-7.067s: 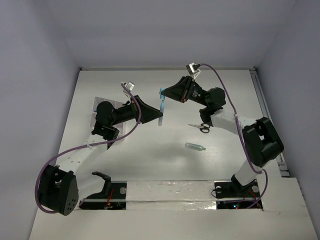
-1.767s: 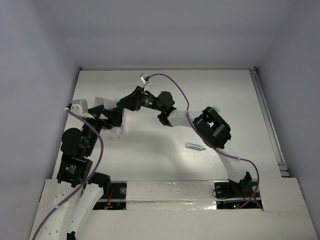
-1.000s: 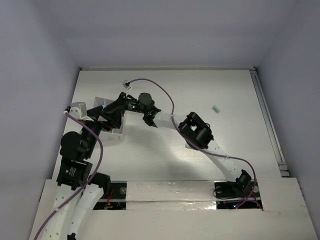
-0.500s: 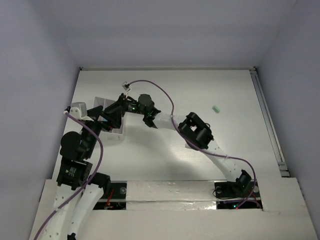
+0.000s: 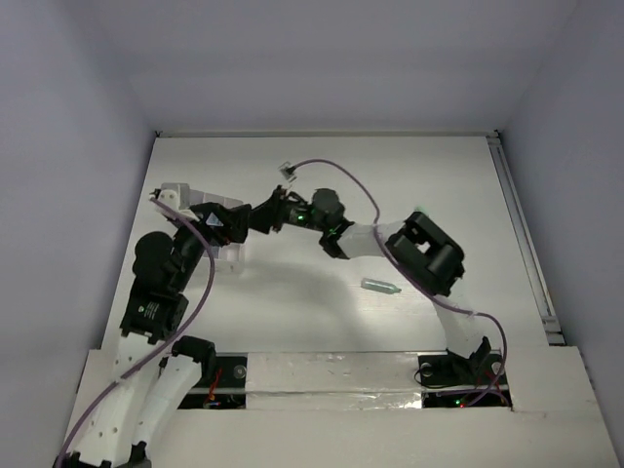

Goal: Sort the stationery into containers
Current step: Move the pen to the center of the board.

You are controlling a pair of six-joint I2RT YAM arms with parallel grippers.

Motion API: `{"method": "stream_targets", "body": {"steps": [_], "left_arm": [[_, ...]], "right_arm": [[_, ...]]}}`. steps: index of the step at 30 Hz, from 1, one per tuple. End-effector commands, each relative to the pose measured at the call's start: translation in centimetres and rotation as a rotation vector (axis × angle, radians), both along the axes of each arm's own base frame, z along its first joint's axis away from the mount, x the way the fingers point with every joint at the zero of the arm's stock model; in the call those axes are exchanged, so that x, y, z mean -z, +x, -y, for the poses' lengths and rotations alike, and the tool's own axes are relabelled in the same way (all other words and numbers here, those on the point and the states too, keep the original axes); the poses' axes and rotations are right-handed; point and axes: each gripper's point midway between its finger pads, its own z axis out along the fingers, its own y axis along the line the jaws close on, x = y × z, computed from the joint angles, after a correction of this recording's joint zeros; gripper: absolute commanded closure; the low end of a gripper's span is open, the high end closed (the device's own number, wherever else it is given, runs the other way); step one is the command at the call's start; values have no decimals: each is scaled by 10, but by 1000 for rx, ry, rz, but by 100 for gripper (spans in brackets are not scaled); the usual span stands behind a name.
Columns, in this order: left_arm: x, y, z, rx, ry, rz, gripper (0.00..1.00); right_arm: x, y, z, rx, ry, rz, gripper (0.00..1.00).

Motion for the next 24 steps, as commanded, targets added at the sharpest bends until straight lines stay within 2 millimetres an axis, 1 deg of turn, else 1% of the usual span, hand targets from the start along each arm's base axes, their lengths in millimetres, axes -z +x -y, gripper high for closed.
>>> {"method": "stream_targets", "body": {"steps": [1, 2, 3, 4, 5, 6, 7, 8, 9, 10, 11, 12, 13, 14, 15, 16, 17, 18, 19, 20, 21, 22, 23, 24], "left_arm": [[-14, 11, 21, 104, 14, 10, 1], [-13, 13, 24, 120, 9, -3, 1], [-8, 16, 32, 158, 8, -26, 1], [-8, 17, 37, 180, 0, -35, 1], [-9, 18, 41, 201, -14, -32, 1], [-5, 18, 53, 250, -41, -59, 1], [-3, 19, 61, 275, -54, -57, 1], [0, 10, 83, 346, -61, -68, 1], [9, 14, 93, 334, -57, -98, 1], [10, 12, 105, 349, -41, -99, 1], [14, -6, 135, 432, -18, -108, 1], [27, -1, 146, 415, 16, -141, 1], [30, -4, 157, 429, 54, -136, 2], [38, -7, 167, 443, 85, -143, 6], [53, -12, 183, 453, 130, -166, 9], [63, -15, 192, 477, 158, -172, 12], [65, -17, 202, 507, 184, -142, 21], [73, -21, 211, 537, 210, -136, 27], [93, -28, 227, 585, 254, -153, 30], [94, -31, 237, 610, 264, -126, 37], [112, -34, 248, 646, 332, -125, 44], [118, -45, 262, 691, 365, -106, 44], [121, -47, 271, 707, 392, -90, 43], [147, -47, 280, 720, 479, -114, 37]], "right_arm": [[-83, 31, 78, 157, 178, 137, 44], [-85, 46, 102, 202, 183, 132, 44], [-67, 45, 118, 222, 149, 92, 44], [-82, 43, 135, 245, 164, 109, 44], [-83, 46, 149, 269, 158, 101, 44], [-66, 53, 172, 314, 119, 67, 44], [-82, 49, 186, 335, 131, 92, 44], [-78, 50, 197, 360, 107, 73, 44], [-78, 52, 209, 392, 93, 66, 44], [-66, 55, 227, 440, 55, 58, 44], [-75, 50, 238, 467, 35, 58, 44], [-75, 52, 248, 511, 15, 51, 45], [-66, 50, 258, 544, -25, 41, 45], [-70, 44, 269, 578, -50, 19, 45], [-71, 43, 277, 618, -62, 11, 45], [-72, 38, 282, 635, -73, 15, 45], [-56, 32, 289, 653, -128, -11, 45], [-72, 24, 300, 695, -114, 16, 45], [-74, 20, 306, 719, -126, 24, 45], [-64, 16, 315, 748, -179, 16, 45], [-79, 7, 330, 812, -161, 46, 45], [-82, 4, 342, 852, -165, 56, 44], [-77, -2, 350, 877, -205, 63, 44], [-78, -5, 362, 931, -214, 65, 43]]}}
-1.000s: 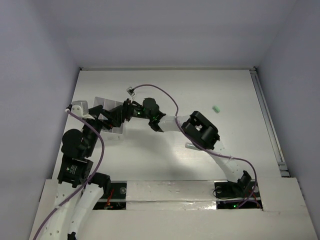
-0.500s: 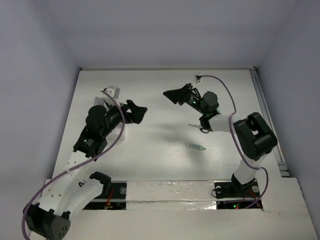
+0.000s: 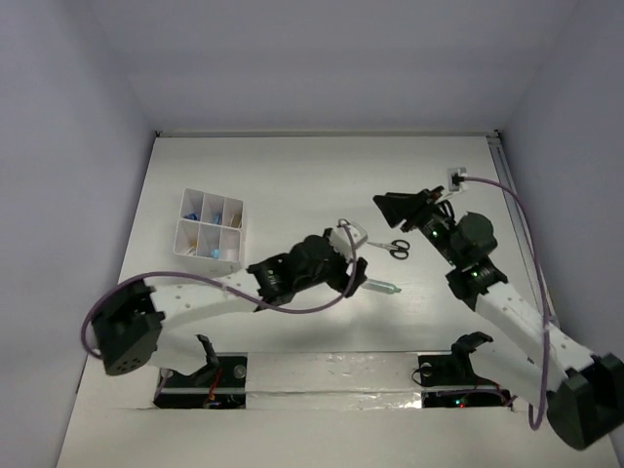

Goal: Sort the stationery into containers
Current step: Move the pen to the center of the board.

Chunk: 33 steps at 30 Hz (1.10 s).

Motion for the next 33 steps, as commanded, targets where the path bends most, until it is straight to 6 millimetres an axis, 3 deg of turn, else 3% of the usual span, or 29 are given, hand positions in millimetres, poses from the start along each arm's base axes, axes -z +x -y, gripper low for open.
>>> {"method": "stream_targets", "body": {"steps": [1, 2, 3, 4, 7, 8, 9, 10, 17, 19, 25, 33], "left_arm": [[-2, -3, 39, 97, 70, 144, 33], [22, -1, 47, 129, 162, 165, 27], [30, -3, 53, 155, 197, 168, 24], [28, -4, 64, 180, 210, 180, 22], [65, -7, 75, 245, 338, 172, 17], [64, -5, 81, 251, 348, 179, 15], [78, -3, 83, 261, 382, 170, 15], [76, 0, 90, 263, 380, 182, 14], [107, 6, 103, 331, 499, 178, 13], [124, 5, 103, 354, 539, 157, 13], [141, 19, 94, 345, 562, 116, 14], [162, 14, 82, 366, 609, 60, 27]], "right_arm": [[5, -11, 47, 204, -97, 1, 42], [4, -16, 54, 225, -126, 0, 41], [2, -22, 58, 235, -135, 7, 41], [-15, -32, 64, 242, -123, 51, 41], [-19, -45, 72, 249, -164, 58, 41], [-20, -50, 79, 276, -174, 61, 41], [-22, -52, 82, 286, -175, 66, 41], [-23, -54, 84, 291, -180, 72, 41], [-26, -63, 92, 311, -195, 89, 40], [-27, -64, 92, 311, -192, 93, 39], [-16, -64, 92, 306, -208, 67, 35], [-11, -58, 87, 292, -209, 56, 34]]}}
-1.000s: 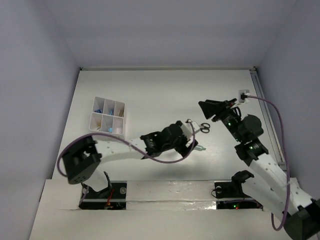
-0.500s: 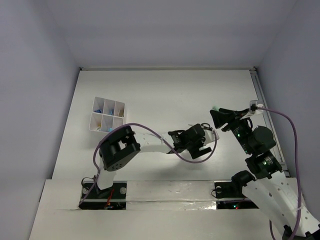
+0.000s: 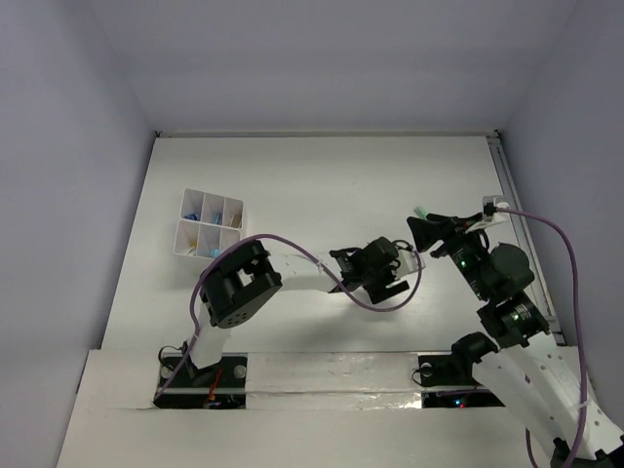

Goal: Sort the stationery into containers
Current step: Move the pen to the center of the board, then pick up the pen from the center of the board.

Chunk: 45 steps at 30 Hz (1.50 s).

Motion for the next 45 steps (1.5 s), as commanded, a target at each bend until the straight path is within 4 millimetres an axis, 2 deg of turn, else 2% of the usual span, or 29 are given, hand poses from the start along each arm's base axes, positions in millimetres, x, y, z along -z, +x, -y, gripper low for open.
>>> {"method": "stream_targets", "body": {"steps": [1, 2, 3, 5, 6, 7, 9, 10, 17, 19, 21, 23, 24, 27, 28, 30, 31, 32, 34, 35, 37, 38, 39, 40, 42, 43, 45], "left_arm": [[18, -2, -16, 4, 88, -21, 30], [21, -4, -19, 2, 95, -27, 34], [21, -5, -20, -4, 95, -32, 44], [24, -7, -24, -11, 100, -41, 46], [24, -8, -25, -17, 100, -45, 62], [22, -8, -27, -25, 96, -42, 69], [24, -11, -33, -31, 92, -46, 76], [18, -2, -38, -73, 85, -24, 79], [20, -9, -57, -145, 60, -39, 84], [17, -7, -60, -171, 48, -31, 95], [19, -6, -67, -204, 33, -36, 98], [12, -3, -73, -236, -3, -27, 98], [0, -2, -71, -251, -44, -24, 100], [-16, 4, -77, -298, -140, -34, 100], [-31, 4, -77, -298, -195, -36, 100], [-40, 13, -86, -329, -264, -41, 100], [-56, 11, -85, -337, -336, -71, 100], [-58, 9, -88, -330, -379, -91, 100], [-79, 16, -95, -360, -478, -111, 100], [-83, 16, -97, -366, -516, -117, 100], [-100, 20, -101, -379, -583, -120, 100], [-106, 23, -102, -392, -613, -121, 100], [-110, 23, -102, -394, -629, -122, 100], [-120, 22, -102, -388, -656, -116, 100], [-131, 24, -104, -388, -693, -105, 100], [-142, 23, -105, -384, -722, -95, 100], [-150, 23, -110, -387, -764, -87, 100]], "right_arm": [[-13, 3, 0, 4, 6, 40, 34], [-11, 4, -1, 3, 5, 35, 34], [-10, 6, -2, 2, 3, 31, 34], [-8, 7, -3, 0, 2, 25, 34], [-8, 8, -3, 0, -1, 26, 34], [-7, 10, -3, 5, -4, 19, 34], [-6, 12, -2, 15, -12, 16, 34], [-6, 14, -1, 22, -12, 12, 34], [4, 27, -7, 25, -32, -33, 33], [6, 30, -8, 23, -33, -42, 33], [9, 34, -9, 29, -36, -51, 32], [13, 39, -6, 57, -45, -69, 31], [19, 44, -5, 69, -57, -89, 30], [30, 57, 1, 119, -78, -127, 30], [41, 67, 5, 140, -90, -167, 30], [52, 74, 4, 142, -97, -208, 30], [57, 79, 12, 171, -97, -226, 32], [67, 84, 14, 182, -106, -257, 34], [81, 93, 27, 212, -103, -302, 37], [97, 98, 30, 217, -114, -354, 39], [115, 106, 38, 220, -110, -410, 43], [121, 111, 49, 235, -100, -436, 45], [136, 115, 50, 223, -100, -482, 48], [142, 118, 55, 235, -102, -499, 56], [156, 129, 73, 289, -111, -549, 62], [160, 133, 78, 304, -109, -561, 63], [162, 142, 86, 313, -60, -581, 63]]}}
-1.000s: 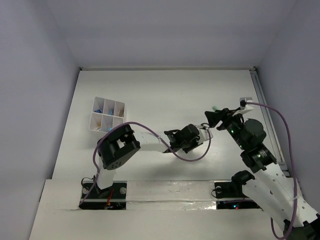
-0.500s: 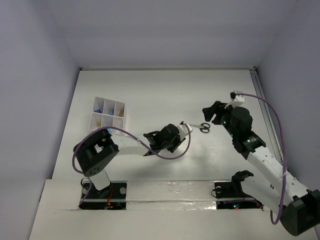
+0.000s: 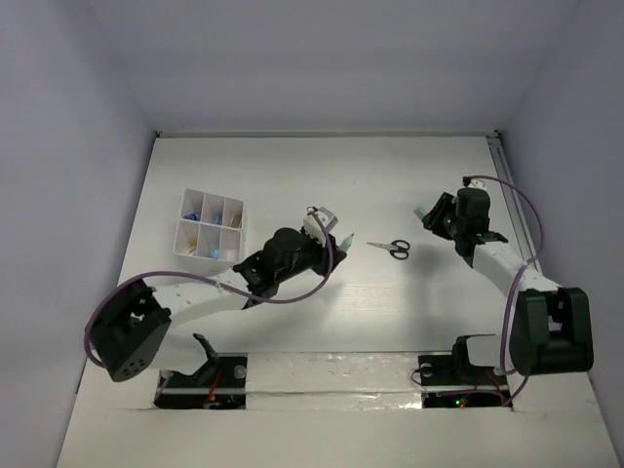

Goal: Sort the stationery into containers
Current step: Pick up the pen from the center of the board, then move the pen cap to the center of the board.

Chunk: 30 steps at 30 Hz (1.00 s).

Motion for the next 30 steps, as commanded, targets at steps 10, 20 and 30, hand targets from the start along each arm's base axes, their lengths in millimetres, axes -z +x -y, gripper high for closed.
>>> {"method": "stream_targets", "body": {"steps": [10, 20, 30], "left_arm": [[-46, -16, -9, 37, -215, 46, 100], [-54, -23, -10, 57, -249, 52, 100], [-54, -22, -11, 53, -246, 59, 100]], "right_arm": [[14, 64, 14, 95, 245, -33, 27], [44, 90, 24, 130, 203, -119, 29], [72, 108, 5, 7, 183, -201, 40]]}}
